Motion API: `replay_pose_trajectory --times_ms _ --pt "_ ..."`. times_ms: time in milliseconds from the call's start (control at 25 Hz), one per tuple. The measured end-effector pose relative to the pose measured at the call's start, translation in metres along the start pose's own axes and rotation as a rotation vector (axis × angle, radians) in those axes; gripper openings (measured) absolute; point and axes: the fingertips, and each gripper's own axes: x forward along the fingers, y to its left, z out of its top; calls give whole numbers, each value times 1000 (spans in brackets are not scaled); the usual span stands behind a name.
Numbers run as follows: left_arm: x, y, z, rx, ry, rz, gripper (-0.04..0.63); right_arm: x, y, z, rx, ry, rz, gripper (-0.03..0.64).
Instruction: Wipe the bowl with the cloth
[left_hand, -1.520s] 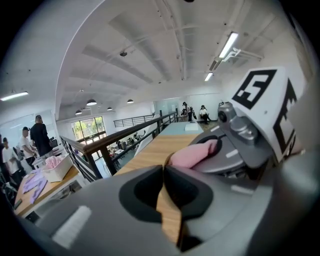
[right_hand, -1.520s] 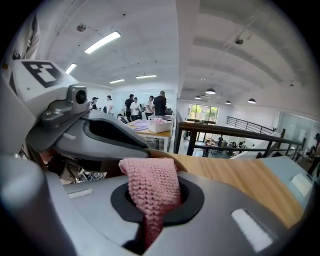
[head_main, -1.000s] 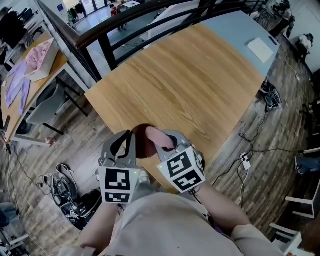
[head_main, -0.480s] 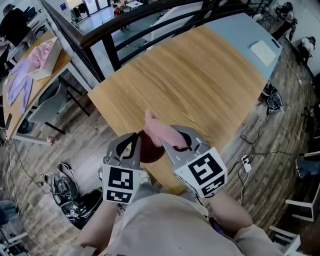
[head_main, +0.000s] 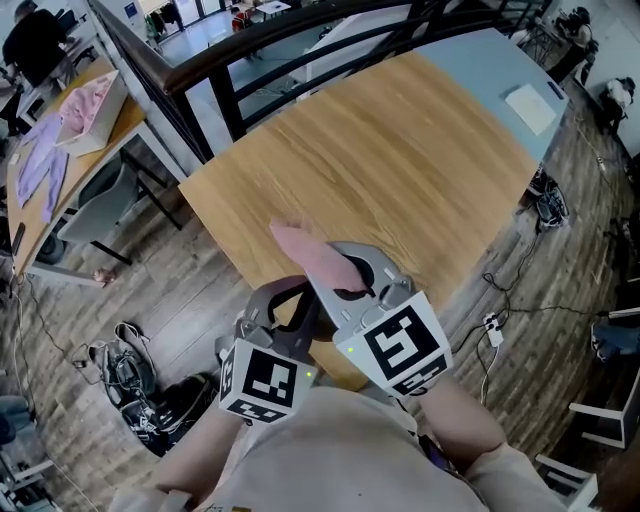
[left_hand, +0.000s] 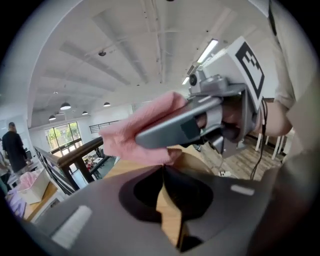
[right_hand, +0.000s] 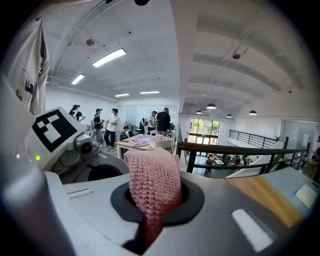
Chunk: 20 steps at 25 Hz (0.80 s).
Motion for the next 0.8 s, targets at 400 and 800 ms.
replay_pose_trajectory --times_ms 400,800 --pt "1 11 -3 16 -2 14 14 7 -5 -30 -39 133 73 14" --pt "-9 17 -23 -22 42 48 15 -8 -20 -77 -16 260 42 14"
